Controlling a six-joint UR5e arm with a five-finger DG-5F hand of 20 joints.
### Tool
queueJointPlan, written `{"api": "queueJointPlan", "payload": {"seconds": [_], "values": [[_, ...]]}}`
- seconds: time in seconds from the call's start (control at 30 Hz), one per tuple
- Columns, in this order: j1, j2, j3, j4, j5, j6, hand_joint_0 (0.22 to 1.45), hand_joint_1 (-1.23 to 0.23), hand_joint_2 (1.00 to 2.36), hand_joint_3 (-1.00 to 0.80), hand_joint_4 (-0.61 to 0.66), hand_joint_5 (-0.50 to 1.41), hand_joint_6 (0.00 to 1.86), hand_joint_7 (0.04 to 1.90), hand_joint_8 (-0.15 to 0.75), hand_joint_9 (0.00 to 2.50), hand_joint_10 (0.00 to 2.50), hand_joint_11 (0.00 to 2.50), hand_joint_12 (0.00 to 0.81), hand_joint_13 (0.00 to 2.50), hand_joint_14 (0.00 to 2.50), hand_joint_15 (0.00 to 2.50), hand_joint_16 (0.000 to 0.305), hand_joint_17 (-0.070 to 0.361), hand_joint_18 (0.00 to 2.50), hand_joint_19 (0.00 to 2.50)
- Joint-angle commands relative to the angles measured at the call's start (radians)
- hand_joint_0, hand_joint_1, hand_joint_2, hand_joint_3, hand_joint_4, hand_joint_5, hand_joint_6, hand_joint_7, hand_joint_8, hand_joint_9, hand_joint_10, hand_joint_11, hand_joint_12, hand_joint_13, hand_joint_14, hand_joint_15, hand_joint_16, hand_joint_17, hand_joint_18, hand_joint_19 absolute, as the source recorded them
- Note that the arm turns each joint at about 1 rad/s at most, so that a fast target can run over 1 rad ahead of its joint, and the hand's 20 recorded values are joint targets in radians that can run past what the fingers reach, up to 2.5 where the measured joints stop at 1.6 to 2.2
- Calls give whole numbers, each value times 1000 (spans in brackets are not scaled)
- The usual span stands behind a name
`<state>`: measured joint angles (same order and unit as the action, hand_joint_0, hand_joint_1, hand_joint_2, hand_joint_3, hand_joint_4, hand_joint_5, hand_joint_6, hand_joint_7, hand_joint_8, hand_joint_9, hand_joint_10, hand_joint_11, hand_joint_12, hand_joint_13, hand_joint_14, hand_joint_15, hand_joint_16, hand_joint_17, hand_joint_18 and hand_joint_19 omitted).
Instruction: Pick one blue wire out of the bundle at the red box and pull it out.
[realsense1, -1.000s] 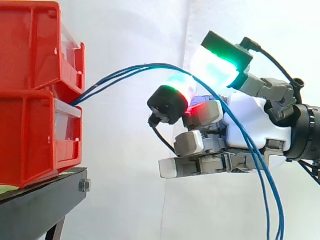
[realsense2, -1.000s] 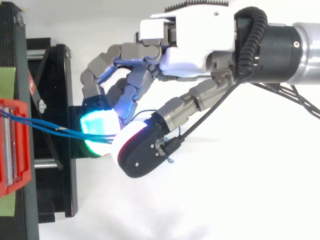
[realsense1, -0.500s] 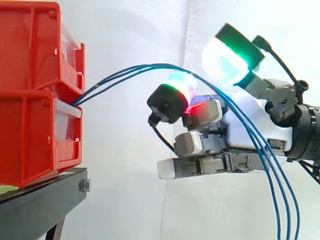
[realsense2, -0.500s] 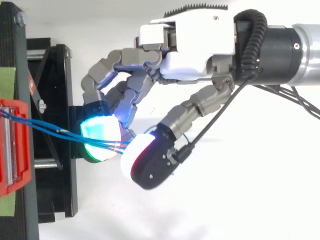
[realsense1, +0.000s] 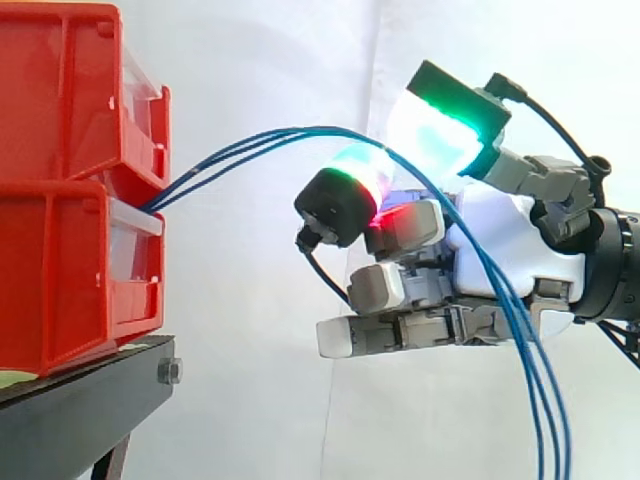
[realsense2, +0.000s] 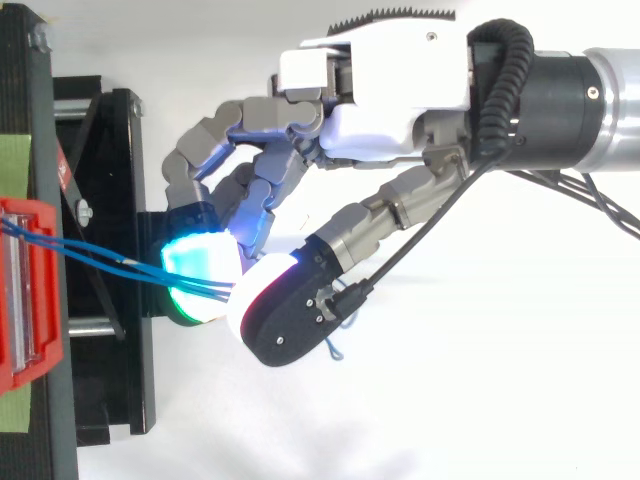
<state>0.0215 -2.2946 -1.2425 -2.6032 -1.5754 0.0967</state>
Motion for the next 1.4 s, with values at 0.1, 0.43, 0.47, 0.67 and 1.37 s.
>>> {"api": "queueJointPlan", "payload": {"seconds": [0.1,0.43,0.47,0.67,1.37], "values": [[0,0,-2,0,0,0,708,-936,1024,-182,82,-198,915,1139,255,926,25,1115,360,856,30,855,58,131,463,417],[0,0,-44,63,2,-2,780,-944,1010,-383,156,-233,910,996,246,809,23,1062,356,835,28,827,59,132,499,367],[0,0,-44,64,2,-2,777,-943,1009,-388,155,-232,911,987,247,808,23,1072,355,834,29,827,59,132,501,365],[0,0,-44,63,0,-2,798,-869,1020,-248,125,-215,913,1050,252,879,24,1093,356,845,29,834,58,130,482,422],[-6,0,-46,64,0,-2,533,-799,1011,-351,181,-197,878,1048,284,921,24,1115,390,836,28,862,62,139,434,513]]}}
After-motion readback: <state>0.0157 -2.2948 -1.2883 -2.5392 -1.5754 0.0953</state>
